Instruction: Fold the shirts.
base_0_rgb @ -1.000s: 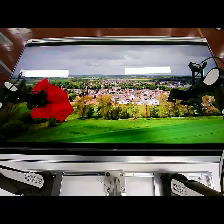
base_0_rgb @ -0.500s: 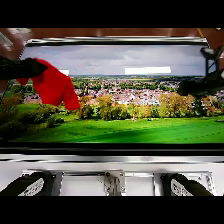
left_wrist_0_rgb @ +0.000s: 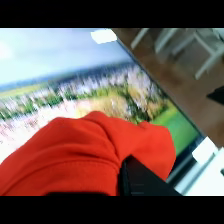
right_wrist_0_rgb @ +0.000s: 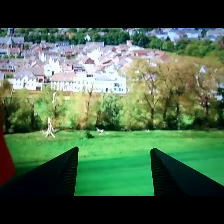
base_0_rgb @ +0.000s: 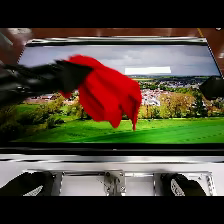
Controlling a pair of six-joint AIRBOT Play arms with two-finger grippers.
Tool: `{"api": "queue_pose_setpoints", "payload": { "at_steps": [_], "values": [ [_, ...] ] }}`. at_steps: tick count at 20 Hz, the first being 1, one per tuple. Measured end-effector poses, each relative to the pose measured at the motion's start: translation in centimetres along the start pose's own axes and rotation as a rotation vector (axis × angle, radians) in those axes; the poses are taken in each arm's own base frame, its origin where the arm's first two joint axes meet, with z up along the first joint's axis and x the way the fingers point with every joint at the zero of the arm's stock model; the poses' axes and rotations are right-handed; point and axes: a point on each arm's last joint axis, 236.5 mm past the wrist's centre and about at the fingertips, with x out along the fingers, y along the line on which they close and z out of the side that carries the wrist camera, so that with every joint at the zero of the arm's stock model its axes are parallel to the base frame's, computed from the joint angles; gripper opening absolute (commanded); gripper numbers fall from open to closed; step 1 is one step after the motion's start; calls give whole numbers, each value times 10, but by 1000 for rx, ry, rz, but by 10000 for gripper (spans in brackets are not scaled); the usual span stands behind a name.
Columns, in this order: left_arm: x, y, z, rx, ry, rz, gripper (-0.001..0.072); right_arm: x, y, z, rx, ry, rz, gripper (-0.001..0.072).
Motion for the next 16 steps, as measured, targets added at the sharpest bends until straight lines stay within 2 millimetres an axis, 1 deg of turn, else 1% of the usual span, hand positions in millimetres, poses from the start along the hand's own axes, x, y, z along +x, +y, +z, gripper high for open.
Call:
{"api": "queue_pose_setpoints", "payload": {
  "at_steps": [2,3,4,5,6,7,8,10,11,13,15,16],
  "values": [
    [42,13,-46,-49,118,6,49,9,1,-21,20,75,7,558],
    [64,26,-76,-82,190,23,50,19,3,-35,36,122,17,559],
    [84,41,-108,-122,265,47,101,33,6,-52,52,178,34,565],
    [101,55,-138,-165,335,73,504,49,10,-68,69,227,55,655],
    [115,66,-165,-215,398,94,702,67,15,-85,87,270,79,674],
    [124,78,-192,-279,464,119,701,85,20,-100,104,306,101,674],
    [129,88,-210,-336,509,139,701,103,25,-115,122,339,124,674],
    [128,112,-229,-429,570,180,700,129,33,-138,133,396,166,674],
    [121,124,-233,-462,603,195,699,137,36,-146,131,417,181,674],
    [98,149,-230,-493,650,216,699,151,35,-159,114,454,188,674],
    [66,172,-228,-511,703,245,699,162,30,-170,99,494,175,674],
    [49,181,-233,-525,734,263,700,167,29,-175,101,512,176,673]
  ]
}}
